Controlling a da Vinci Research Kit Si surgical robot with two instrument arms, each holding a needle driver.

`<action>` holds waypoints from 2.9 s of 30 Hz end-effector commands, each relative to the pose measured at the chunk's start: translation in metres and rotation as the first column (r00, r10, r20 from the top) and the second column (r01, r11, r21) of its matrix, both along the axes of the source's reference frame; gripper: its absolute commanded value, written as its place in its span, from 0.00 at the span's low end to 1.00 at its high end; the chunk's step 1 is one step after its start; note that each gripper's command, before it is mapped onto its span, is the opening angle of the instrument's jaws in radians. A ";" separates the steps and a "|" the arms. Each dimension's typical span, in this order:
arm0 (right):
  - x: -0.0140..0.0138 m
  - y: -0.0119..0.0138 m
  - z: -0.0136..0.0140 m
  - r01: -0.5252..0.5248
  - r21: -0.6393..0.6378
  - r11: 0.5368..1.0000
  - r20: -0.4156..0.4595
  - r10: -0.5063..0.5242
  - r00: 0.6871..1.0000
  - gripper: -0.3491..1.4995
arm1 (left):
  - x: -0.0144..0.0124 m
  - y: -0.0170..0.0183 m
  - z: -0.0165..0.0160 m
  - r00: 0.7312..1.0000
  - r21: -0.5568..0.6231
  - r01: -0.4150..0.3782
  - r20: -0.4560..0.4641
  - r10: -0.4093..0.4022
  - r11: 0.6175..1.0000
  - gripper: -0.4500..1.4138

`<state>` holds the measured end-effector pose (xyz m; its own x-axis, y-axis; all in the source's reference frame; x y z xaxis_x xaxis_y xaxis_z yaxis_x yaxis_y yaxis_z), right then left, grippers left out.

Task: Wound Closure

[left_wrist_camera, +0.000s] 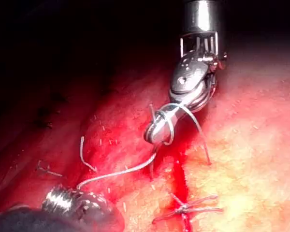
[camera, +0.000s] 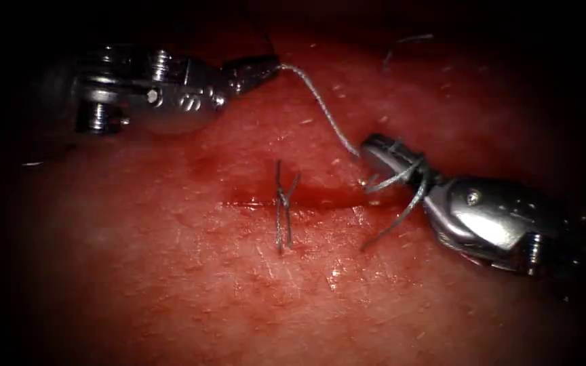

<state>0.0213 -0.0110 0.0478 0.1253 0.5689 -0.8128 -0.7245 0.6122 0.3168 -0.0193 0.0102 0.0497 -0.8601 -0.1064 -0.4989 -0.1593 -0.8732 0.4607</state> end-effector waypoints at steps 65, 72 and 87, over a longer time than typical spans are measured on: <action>0.0006 -0.0168 -0.0001 0.123 -0.068 0.990 0.031 -0.121 0.992 0.00 | 0.0044 0.0290 0.0075 0.973 -0.054 0.229 0.012 -0.229 0.972 0.00; 0.0003 -0.0162 0.0000 0.140 -0.079 0.987 0.029 -0.138 0.990 0.00 | 0.0039 0.0250 0.0066 0.970 -0.002 0.240 0.034 -0.240 0.971 0.00; -0.0010 -0.0141 -0.0024 0.190 -0.123 0.974 -0.101 -0.202 0.974 0.84 | 0.0043 0.0094 -0.0005 0.988 0.108 0.149 0.021 -0.153 0.983 0.00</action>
